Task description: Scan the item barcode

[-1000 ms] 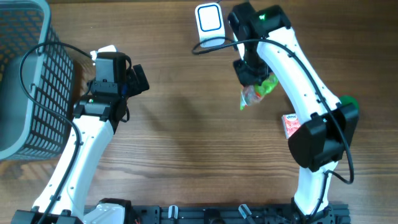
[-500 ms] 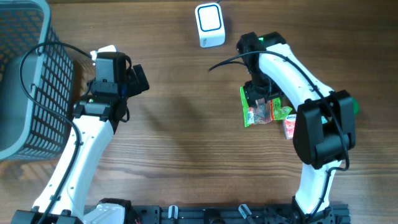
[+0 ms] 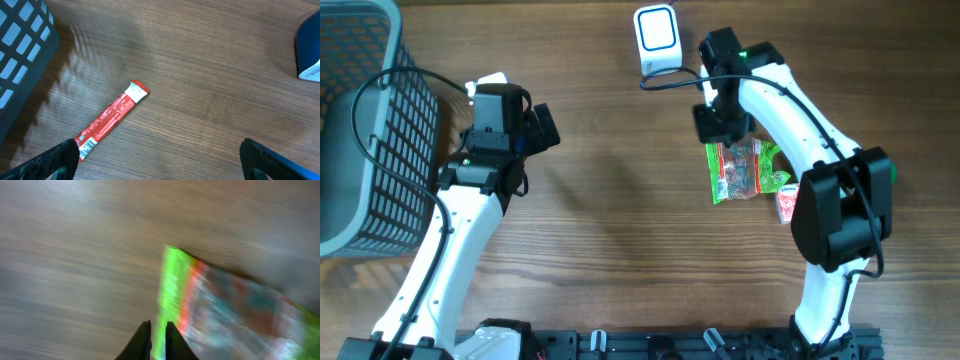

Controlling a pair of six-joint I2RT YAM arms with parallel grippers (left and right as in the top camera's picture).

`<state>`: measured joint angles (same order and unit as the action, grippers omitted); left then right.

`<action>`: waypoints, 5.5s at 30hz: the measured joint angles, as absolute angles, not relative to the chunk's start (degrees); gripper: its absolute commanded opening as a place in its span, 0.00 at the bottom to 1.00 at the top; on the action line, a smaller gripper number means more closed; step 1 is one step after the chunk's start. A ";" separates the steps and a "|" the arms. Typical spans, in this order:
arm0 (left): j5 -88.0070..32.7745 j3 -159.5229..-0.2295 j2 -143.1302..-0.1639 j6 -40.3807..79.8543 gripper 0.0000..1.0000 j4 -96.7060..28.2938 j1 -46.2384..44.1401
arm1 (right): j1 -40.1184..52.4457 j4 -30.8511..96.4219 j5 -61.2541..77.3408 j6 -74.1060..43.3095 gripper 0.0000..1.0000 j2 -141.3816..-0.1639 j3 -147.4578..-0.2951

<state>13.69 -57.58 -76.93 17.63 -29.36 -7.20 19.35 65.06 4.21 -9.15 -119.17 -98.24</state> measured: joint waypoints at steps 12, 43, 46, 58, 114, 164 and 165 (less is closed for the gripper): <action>13.69 -57.58 -76.93 17.63 1.00 -29.36 -7.20 | 19.79 57.21 0.49 -13.80 0.11 -119.15 -83.33; 13.69 -57.58 -76.93 17.63 1.00 -29.36 -7.20 | 19.05 53.12 10.87 -5.67 1.00 -112.42 -86.17; 13.69 -57.58 -76.93 17.61 1.00 -29.41 -7.20 | 19.05 48.95 11.40 -5.67 1.00 -112.42 -86.17; 13.61 -57.58 -76.93 17.63 1.00 -29.47 -7.20 | 19.03 35.88 11.62 -5.65 1.00 -112.42 -86.17; -6.55 -57.58 -105.10 -15.84 0.32 -21.34 11.62 | 19.03 35.44 11.62 -5.65 1.00 -112.42 -86.17; -5.67 -58.13 -98.06 -0.25 0.06 -27.57 -30.65 | 19.03 35.44 11.62 -5.65 1.00 -112.42 -86.17; -6.37 -58.13 -98.00 0.75 0.04 -28.49 -30.70 | 19.03 35.42 11.62 -5.65 1.00 -112.42 -86.17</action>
